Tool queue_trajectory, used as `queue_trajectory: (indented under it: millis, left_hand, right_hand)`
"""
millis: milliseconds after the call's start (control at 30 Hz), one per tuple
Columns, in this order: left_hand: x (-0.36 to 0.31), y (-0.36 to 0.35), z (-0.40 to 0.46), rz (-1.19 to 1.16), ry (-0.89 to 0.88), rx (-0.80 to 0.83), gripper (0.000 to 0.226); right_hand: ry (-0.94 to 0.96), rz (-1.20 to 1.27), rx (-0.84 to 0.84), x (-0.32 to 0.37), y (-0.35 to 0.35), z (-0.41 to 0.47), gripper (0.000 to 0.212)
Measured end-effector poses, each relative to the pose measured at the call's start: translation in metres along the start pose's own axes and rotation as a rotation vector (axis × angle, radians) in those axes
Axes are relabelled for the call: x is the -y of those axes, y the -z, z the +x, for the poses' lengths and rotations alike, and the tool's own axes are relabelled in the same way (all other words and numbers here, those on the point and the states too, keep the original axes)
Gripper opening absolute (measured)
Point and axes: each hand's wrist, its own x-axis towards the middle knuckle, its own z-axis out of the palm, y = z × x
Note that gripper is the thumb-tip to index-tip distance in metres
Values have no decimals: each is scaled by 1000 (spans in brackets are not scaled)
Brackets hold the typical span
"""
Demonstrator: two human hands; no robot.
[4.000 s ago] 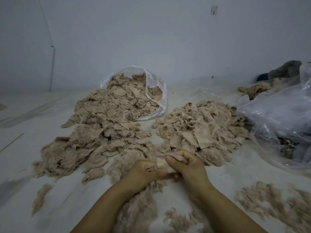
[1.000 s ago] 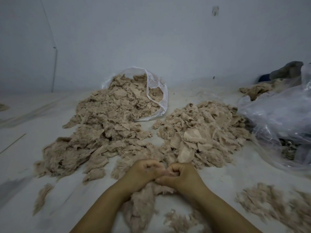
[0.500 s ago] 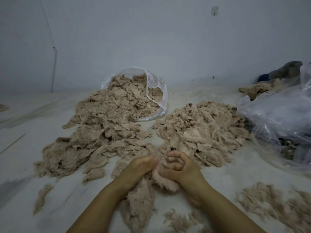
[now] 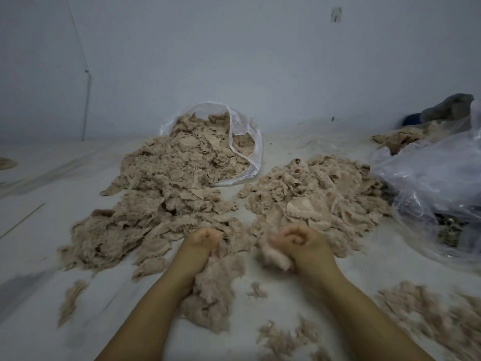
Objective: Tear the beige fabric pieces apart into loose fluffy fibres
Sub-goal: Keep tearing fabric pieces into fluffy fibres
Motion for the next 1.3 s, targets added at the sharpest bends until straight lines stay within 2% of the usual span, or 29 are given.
queue_trajectory:
  millis: [33, 100, 133, 200, 267, 333, 400, 600, 733, 833, 900, 967, 1033, 1167, 1300]
  left_hand:
    - [1, 1, 1, 71, 21, 6, 32]
    - [4, 0, 3, 209, 76, -4, 34]
    - [4, 0, 5, 272, 89, -24, 34]
    - [5, 3, 8, 392, 109, -57, 36]
    - [4, 7, 10, 452, 118, -87, 42]
    - [4, 10, 8, 420, 119, -116, 46]
    - [5, 9, 7, 396, 126, -123, 47]
    - [13, 10, 11, 315, 112, -132, 35]
    - [12, 3, 7, 190, 68, -96, 30]
    - [9, -2, 3, 149, 36, -90, 29]
    - [8, -3, 1, 147, 44, -92, 30]
    - [6, -1, 0, 183, 72, -84, 35]
    - [5, 0, -1, 292, 99, -71, 35]
    - [8, 12, -9, 604, 150, -107, 24]
    - [10, 35, -18, 652, 156, -186, 28]
  right_hand:
    - [64, -38, -89, 6, 4, 6, 11]
    - [241, -428, -242, 13, 10, 15, 15]
    - [330, -620, -265, 13, 9, 16, 18]
    - [412, -753, -174, 5, 6, 15, 20]
    - [376, -836, 43, -10, 2, 12, 19]
    - [334, -1034, 209, -27, 2, 21, 28]
    - [321, -1140, 224, -30, 8, 39, 33]
    - [220, -1177, 166, -12, 25, 95, 33]
    - [170, -1198, 210, -4, 21, 105, 33]
    - [242, -1280, 258, 4, 16, 90, 13]
    - [356, -1344, 205, 4, 14, 74, 15]
    - [442, -1258, 166, -5, 8, 59, 16]
    - [427, -1132, 201, -17, -1, 52, 28]
    - [298, -1097, 366, -27, -23, 52, 65]
    - [219, -1104, 304, -31, -33, 73, 67]
